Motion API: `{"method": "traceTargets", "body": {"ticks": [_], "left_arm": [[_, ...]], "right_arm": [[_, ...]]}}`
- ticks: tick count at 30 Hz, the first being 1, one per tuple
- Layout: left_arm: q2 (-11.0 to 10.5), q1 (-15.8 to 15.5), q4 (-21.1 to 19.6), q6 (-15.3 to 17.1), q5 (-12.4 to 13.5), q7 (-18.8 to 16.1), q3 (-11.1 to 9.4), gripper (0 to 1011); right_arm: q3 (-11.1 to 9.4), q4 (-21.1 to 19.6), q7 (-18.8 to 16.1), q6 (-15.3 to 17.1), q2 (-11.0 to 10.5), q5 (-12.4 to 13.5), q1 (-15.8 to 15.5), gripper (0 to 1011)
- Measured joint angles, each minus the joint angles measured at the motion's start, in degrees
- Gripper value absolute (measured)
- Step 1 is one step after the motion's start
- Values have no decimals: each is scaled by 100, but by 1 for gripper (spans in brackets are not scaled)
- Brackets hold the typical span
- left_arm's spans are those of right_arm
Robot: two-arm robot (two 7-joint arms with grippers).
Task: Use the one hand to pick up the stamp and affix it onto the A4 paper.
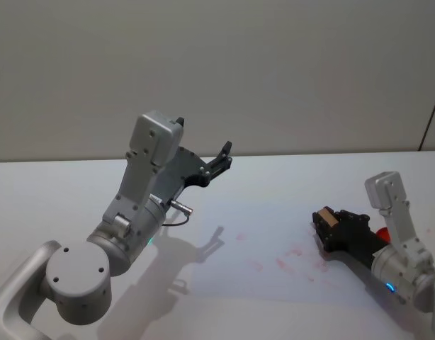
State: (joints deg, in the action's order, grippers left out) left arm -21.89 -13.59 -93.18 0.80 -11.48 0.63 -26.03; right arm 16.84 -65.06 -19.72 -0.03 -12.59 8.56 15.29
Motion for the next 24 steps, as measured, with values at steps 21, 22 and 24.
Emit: {"method": "traceTargets", "body": {"ticks": [21,22,24], "left_arm": [[0,0,0,0,0,0,0,1001],[0,0,0,0,0,0,0,1001],[0,0,0,0,0,0,0,1001]], "right_arm": [[23,27,-28,-79,40,133,36,219],[20,6,-27,-79,41,156,37,219],[6,-62,-16,-84,44,237,44,219]]}}
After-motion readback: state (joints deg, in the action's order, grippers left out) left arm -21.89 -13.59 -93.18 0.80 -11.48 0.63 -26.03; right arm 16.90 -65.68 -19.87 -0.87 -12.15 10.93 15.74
